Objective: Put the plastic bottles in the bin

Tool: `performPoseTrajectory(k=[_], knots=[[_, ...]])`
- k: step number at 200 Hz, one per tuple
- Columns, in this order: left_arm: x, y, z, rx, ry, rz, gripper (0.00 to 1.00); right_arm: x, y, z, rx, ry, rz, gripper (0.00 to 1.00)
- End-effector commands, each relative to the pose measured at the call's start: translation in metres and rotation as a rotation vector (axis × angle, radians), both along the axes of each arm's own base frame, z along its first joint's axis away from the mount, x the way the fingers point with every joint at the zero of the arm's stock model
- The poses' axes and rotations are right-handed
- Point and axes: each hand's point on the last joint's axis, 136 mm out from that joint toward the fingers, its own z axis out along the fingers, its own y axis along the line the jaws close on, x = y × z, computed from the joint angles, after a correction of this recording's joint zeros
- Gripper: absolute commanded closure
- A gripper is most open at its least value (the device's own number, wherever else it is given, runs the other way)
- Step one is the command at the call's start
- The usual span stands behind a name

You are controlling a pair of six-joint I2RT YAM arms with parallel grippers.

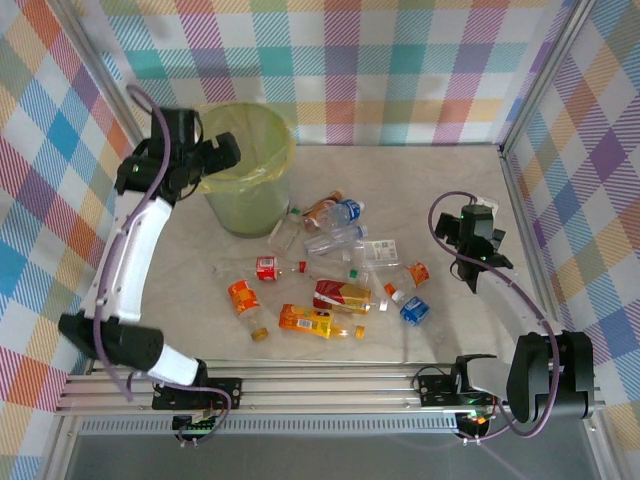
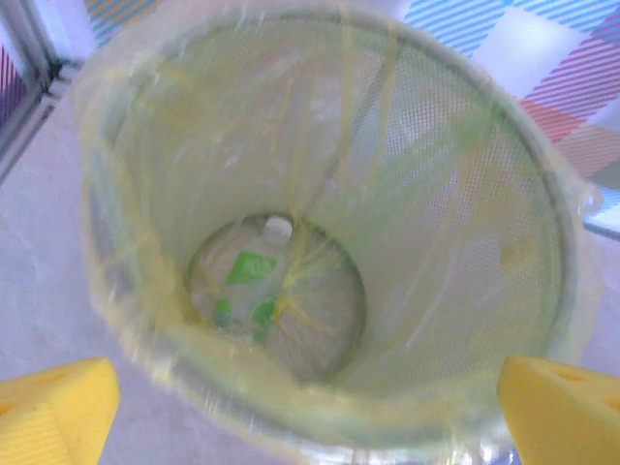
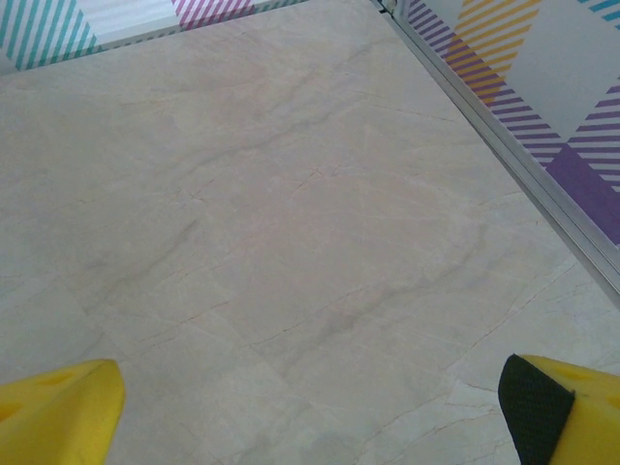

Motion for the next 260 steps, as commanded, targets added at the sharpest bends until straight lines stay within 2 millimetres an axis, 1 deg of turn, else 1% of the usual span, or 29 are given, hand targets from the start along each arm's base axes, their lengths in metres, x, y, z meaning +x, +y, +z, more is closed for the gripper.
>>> performPoseTrajectory(k=[1,3,4,15,18,27,33,51,76,103,133,158,182,217,237,260], knots=[[-0.04,0.001,-0.002,-0.097,-0.075,0.029,0.0,0.001,-0.002,0.016,0.006,-0.042,-0.024,0.0],[-0.044,0.001,-0.005,-0.103,-0.075,0.033,0.0,0.001,-0.002,0.016,0.004,-0.04,-0.025,0.0],[-0.046,0.001,-0.004,-0.108,-0.082,0.035,0.0,0.001,-0.002,0.016,0.005,-0.041,-0.025,0.0],[-0.07,0.009,-0.022,-0.142,-0.084,0.071,0.0,0.001,-0.002,0.016,0.004,-0.041,-0.025,0.0],[-0.075,0.01,-0.024,-0.153,-0.091,0.079,0.0,0.001,-0.002,0.015,0.004,-0.04,-0.025,0.0],[-0.093,0.014,-0.04,-0.184,-0.082,0.105,0.0,0.002,-0.001,0.015,0.008,-0.041,-0.023,0.0],[-0.103,0.015,-0.048,-0.206,-0.081,0.114,0.0,0.002,-0.001,0.015,0.011,-0.04,-0.021,0.0],[-0.13,0.017,-0.078,-0.259,-0.031,0.131,0.0,0.002,-0.001,0.013,0.012,-0.034,-0.019,0.0],[-0.156,0.012,-0.12,-0.328,0.065,0.142,0.0,0.002,0.0,0.012,0.011,-0.03,-0.018,0.0],[-0.173,-0.002,-0.167,-0.408,0.188,0.126,0.0,0.001,0.0,0.013,0.011,-0.033,-0.019,0.0],[-0.184,-0.015,-0.211,-0.417,0.294,0.118,0.02,0.001,-0.001,0.014,0.013,-0.043,-0.021,0.0],[-0.187,-0.023,-0.236,-0.412,0.335,0.104,0.04,0.0,-0.001,0.012,0.011,-0.041,-0.024,0.0],[-0.185,-0.029,-0.254,-0.383,0.372,0.096,0.03,0.0,0.0,0.011,0.019,-0.041,-0.018,0.0],[-0.176,-0.034,-0.274,-0.325,0.416,0.094,0.03,0.0,0.001,0.009,0.019,-0.039,-0.01,0.0],[-0.173,-0.034,-0.285,-0.303,0.438,0.103,0.03,0.0,0.001,0.009,0.019,-0.041,-0.009,0.0],[-0.173,-0.031,-0.296,-0.268,0.467,0.114,0.05,0.001,0.002,0.008,0.018,-0.04,-0.006,0.0]])
